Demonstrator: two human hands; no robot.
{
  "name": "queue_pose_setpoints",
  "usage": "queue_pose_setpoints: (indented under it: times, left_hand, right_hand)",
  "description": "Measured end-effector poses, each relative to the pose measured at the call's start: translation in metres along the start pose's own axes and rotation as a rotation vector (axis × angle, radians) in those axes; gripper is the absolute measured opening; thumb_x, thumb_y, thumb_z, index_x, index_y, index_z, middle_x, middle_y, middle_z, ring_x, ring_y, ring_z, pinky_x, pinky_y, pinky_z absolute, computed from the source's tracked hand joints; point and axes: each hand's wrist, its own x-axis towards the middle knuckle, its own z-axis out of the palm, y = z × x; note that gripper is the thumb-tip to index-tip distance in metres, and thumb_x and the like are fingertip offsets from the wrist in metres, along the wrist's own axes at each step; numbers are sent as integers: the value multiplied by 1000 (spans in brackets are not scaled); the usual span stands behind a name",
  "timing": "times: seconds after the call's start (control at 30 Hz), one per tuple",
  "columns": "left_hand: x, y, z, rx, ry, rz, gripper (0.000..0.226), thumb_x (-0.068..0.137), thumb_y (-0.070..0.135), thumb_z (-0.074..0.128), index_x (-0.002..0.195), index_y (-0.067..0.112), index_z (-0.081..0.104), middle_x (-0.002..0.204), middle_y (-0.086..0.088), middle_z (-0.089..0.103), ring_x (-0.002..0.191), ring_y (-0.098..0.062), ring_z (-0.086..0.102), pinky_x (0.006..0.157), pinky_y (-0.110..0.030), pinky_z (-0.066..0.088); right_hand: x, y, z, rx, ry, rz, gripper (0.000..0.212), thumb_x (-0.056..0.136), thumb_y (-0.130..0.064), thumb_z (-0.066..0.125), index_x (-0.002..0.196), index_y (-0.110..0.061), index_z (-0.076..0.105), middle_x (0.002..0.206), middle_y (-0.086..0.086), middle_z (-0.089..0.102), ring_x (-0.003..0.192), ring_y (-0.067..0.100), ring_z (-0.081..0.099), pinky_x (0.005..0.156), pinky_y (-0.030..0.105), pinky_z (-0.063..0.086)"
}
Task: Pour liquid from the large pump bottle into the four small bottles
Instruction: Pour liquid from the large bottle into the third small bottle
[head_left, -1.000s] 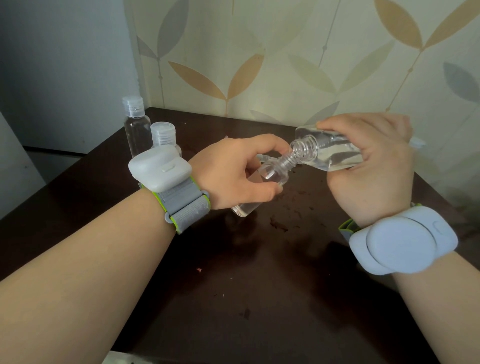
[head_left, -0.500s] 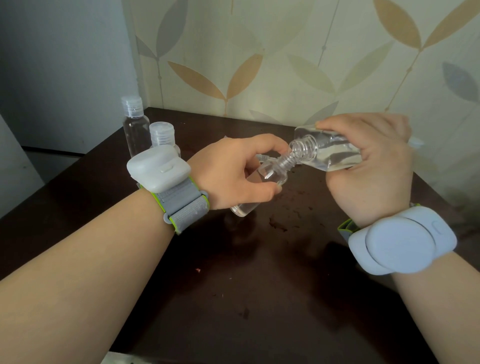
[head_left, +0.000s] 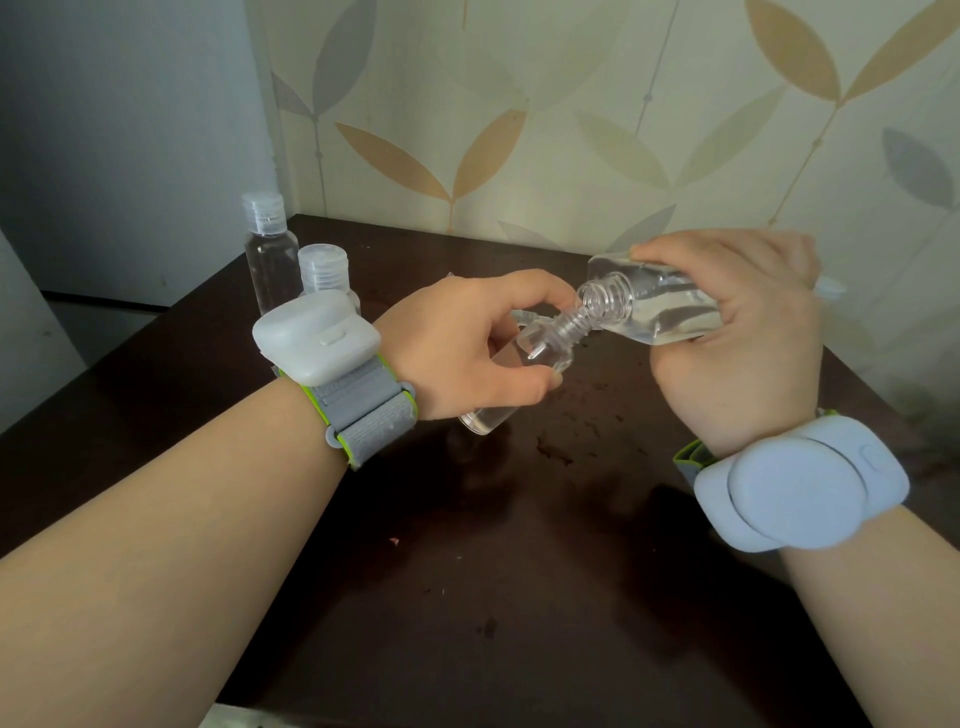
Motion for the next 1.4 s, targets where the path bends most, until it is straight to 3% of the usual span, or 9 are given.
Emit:
queue_pose_setpoints:
  times: [0.13, 0.27, 0.4, 0.8, 1.1, 1.4]
  left_hand:
    - [-1, 1, -1, -6, -13, -9, 34, 65, 42, 60, 95, 47, 46, 63, 3, 63, 49, -4, 46, 56, -15, 39]
    - [-1, 2, -1, -15, -12, -12, 34, 65, 42, 61, 93, 49, 43, 65, 2, 64, 50, -4, 47, 57, -15, 40]
    - [0, 0, -1, -16, -7, 0, 37, 74, 30, 69, 96, 46, 44, 59, 5, 59, 48, -4, 45, 58, -19, 37]
    - [0, 0, -1, 1, -18, -13, 32, 62, 43, 57, 88, 53, 41, 64, 2, 64, 49, -3, 47, 58, -17, 39]
    - [0, -1, 0, -17, -15, -7, 37, 62, 42, 58, 96, 48, 46, 66, 1, 65, 48, -2, 47, 60, -19, 40]
    - [1, -3, 0, -2, -5, 1, 42, 65, 42, 61, 106, 41, 51, 61, 4, 63, 48, -3, 46, 56, -16, 40]
  right_hand:
    - [0, 0, 0, 5, -2, -7, 47, 56, 16, 57, 93, -10, 70, 90, 9, 65, 95, 21, 36, 85, 71, 32]
    - [0, 0, 0, -7, 2, -22, 46, 56, 16, 57, 92, -10, 70, 89, 10, 66, 97, 31, 45, 84, 72, 32]
    - [0, -1, 1, 15, 3, -2, 48, 55, 14, 52, 93, -9, 70, 90, 9, 65, 95, 21, 36, 84, 71, 33]
    - [0, 0, 1, 13, -2, -6, 51, 53, 15, 54, 94, -9, 70, 91, 10, 66, 95, 21, 36, 84, 71, 33]
    - [-1, 2, 2, -4, -3, -18, 49, 54, 17, 59, 93, -10, 70, 90, 9, 66, 98, 30, 44, 85, 71, 33]
    - [1, 2, 1, 30, -4, 1, 51, 53, 16, 54, 94, -10, 70, 90, 9, 65, 94, 20, 35, 85, 72, 32]
